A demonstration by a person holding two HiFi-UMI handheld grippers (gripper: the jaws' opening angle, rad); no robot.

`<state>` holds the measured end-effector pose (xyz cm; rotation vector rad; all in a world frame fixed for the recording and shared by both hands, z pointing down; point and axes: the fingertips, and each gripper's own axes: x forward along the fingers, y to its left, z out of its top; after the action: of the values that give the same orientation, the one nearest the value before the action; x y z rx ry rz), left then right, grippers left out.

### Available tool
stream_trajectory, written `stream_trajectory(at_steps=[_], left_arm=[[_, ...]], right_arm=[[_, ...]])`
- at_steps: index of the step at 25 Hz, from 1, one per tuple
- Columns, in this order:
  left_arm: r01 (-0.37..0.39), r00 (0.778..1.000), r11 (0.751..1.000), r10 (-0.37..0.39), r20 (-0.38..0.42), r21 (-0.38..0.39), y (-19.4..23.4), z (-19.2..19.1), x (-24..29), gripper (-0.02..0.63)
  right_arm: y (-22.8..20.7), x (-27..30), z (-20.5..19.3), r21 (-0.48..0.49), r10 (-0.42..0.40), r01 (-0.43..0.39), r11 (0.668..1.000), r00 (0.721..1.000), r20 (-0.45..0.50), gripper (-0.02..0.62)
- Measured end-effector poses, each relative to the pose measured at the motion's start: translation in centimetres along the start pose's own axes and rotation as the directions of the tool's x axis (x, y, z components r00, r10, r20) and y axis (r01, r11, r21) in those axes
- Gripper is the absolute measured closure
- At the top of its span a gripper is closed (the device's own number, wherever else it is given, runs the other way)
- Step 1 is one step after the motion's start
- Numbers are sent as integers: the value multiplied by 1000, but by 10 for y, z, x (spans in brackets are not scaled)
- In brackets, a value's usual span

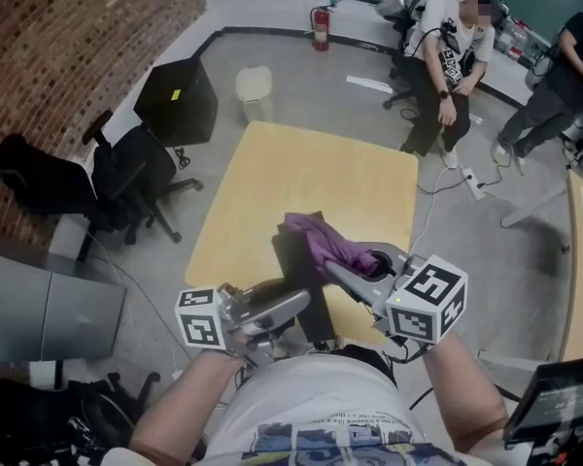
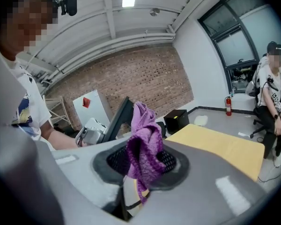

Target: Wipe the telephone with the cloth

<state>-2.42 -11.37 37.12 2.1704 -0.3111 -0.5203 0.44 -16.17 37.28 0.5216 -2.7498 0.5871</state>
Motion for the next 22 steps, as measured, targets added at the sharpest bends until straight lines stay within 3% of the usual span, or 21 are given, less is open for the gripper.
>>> stream_trajectory(at_steps=[4,12,22], left_arm=[[3,1000,1000,-3,6,-3,1,1,-4,520],[-17,998,1000,17,55,6,3,14,-20,520],[-32,993,1000,31,114,-1,8,33,-31,520]], right_arm=[[16,16,8,-25,56,-56,998,998,4,509],[35,19,-15,-46,125,-128,991,990,-66,511],[49,8,-54,-11,146,-149,989,979,-140,511]])
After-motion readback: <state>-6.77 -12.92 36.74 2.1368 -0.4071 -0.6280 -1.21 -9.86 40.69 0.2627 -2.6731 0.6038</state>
